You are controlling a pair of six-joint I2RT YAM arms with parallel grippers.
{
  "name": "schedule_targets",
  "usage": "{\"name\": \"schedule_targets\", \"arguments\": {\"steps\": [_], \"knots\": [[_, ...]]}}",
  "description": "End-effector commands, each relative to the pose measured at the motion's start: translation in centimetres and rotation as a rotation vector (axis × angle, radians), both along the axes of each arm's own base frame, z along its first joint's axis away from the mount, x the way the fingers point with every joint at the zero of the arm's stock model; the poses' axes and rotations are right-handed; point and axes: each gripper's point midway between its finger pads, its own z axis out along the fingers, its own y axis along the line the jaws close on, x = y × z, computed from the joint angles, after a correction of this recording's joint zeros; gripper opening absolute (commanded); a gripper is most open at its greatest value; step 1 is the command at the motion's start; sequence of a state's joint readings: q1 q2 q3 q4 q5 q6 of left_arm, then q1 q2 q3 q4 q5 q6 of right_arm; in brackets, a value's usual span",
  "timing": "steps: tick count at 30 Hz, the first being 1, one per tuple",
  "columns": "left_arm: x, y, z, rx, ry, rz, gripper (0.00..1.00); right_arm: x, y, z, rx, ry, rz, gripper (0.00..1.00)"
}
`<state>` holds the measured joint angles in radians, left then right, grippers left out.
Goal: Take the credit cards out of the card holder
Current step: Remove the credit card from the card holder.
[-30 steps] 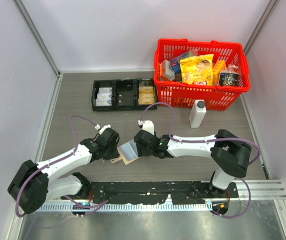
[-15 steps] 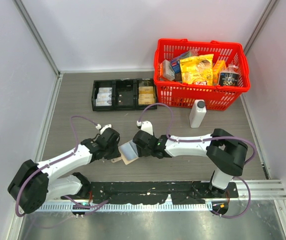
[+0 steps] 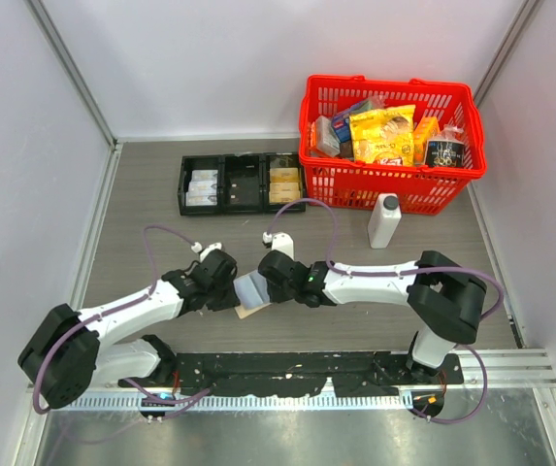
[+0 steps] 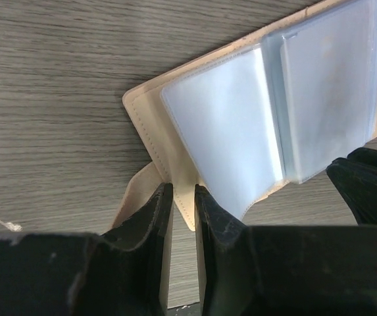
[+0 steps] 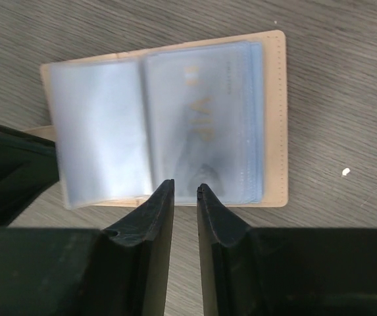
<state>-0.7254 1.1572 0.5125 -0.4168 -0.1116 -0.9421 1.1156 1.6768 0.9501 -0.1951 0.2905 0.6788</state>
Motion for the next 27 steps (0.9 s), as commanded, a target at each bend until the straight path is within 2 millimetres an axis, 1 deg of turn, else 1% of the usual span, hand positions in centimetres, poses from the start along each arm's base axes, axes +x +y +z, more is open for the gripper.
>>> {"name": "schedule_targets", "arguments": {"steps": [1, 3, 5, 6, 7, 8, 9, 10, 12, 16, 19, 24, 27], "knots": [[0.5, -1.3, 0.3, -0.059, -0.020, 0.001, 0.22, 0.4, 1.8, 3.2, 0.112, -0.047, 0.025, 0.25], [0.4, -1.5, 0.3, -0.067, -0.020, 0.001, 0.21, 0.2, 2.1, 3.5, 0.127, -0.046, 0.033, 0.25], [0.4, -1.5, 0.4, -0.072, -0.022, 0.003, 0.22, 0.4, 1.8, 3.5, 0.121, -0.059, 0.021, 0.25], [0.4, -1.4, 0.4, -0.069, -0.023, 0.002, 0.22, 0.5, 1.4, 3.3, 0.104, -0.061, 0.010, 0.30], [0.4, -1.2, 0.6, -0.060, -0.025, 0.006, 0.22, 1.1, 0.8, 3.4, 0.084, -0.083, -0.022, 0.33], [0.3, -0.9, 0.8, -0.046, -0.031, 0.010, 0.22, 1.2, 0.1, 3.1, 0.051, -0.088, -0.040, 0.40], [0.5, -0.4, 1.1, -0.025, -0.045, 0.019, 0.22, 1.6, -0.4, 3.1, 0.031, -0.105, -0.061, 0.44], [0.6, 0.1, 1.4, -0.006, -0.056, 0.028, 0.22, 1.7, -0.9, 2.8, 0.004, -0.106, -0.072, 0.50], [0.9, 0.9, 2.2, 0.017, -0.081, 0.048, 0.22, 1.7, -1.3, 2.4, -0.022, -0.107, -0.080, 0.54], [1.1, 1.5, 2.7, 0.033, -0.112, 0.066, 0.24, 1.5, -0.6, 1.7, -0.011, -0.083, -0.063, 0.56], [1.3, 1.6, 2.2, 0.046, -0.111, 0.067, 0.24, 1.5, -0.3, 1.3, -0.012, -0.076, -0.059, 0.56], [1.3, 1.1, 0.8, 0.064, -0.072, 0.042, 0.23, 1.3, 0.2, 0.4, -0.012, -0.060, -0.043, 0.56], [1.2, 0.8, 0.5, 0.058, -0.061, 0.035, 0.22, 1.2, -0.1, -0.3, -0.029, -0.045, -0.049, 0.56]]}}
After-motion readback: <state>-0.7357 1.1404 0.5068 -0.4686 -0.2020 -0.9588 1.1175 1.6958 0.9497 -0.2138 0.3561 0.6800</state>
